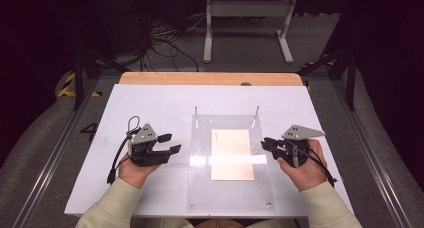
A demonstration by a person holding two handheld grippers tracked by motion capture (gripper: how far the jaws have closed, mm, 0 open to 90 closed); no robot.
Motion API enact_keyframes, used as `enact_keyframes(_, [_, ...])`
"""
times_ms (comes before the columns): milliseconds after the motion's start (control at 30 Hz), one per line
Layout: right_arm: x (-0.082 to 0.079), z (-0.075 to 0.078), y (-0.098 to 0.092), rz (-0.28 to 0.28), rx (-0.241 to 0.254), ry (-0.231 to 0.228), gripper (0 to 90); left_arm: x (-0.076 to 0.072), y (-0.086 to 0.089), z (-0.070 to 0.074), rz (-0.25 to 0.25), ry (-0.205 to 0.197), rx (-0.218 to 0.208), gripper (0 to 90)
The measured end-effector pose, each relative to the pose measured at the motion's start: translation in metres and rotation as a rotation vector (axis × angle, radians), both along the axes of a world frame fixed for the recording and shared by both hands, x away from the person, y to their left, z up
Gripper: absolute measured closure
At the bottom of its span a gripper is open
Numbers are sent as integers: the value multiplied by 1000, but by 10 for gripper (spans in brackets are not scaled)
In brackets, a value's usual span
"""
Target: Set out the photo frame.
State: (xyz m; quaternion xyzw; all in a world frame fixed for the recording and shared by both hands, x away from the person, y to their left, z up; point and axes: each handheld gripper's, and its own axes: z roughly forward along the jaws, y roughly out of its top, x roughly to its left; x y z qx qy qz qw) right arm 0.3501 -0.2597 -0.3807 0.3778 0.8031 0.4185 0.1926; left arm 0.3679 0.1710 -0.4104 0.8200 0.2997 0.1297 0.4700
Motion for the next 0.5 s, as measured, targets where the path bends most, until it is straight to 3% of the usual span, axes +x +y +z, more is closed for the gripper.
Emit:
enact_keyframes(167, [36, 2, 1, -34, -42, -24, 769, -13, 10, -1, 19, 5, -11, 438])
enact_keyframes(200, [36, 2, 1, -34, -42, -24, 769, -13, 10, -1, 19, 5, -11, 436])
enact_keyframes(233, [49, 2, 1, -38, -33, -20, 787, -15, 11, -2, 20, 3, -9, 435])
enact_keyframes(500, [82, -1, 4, -61, -31, -27, 759, -29, 17, -5, 33, 8, -4, 425])
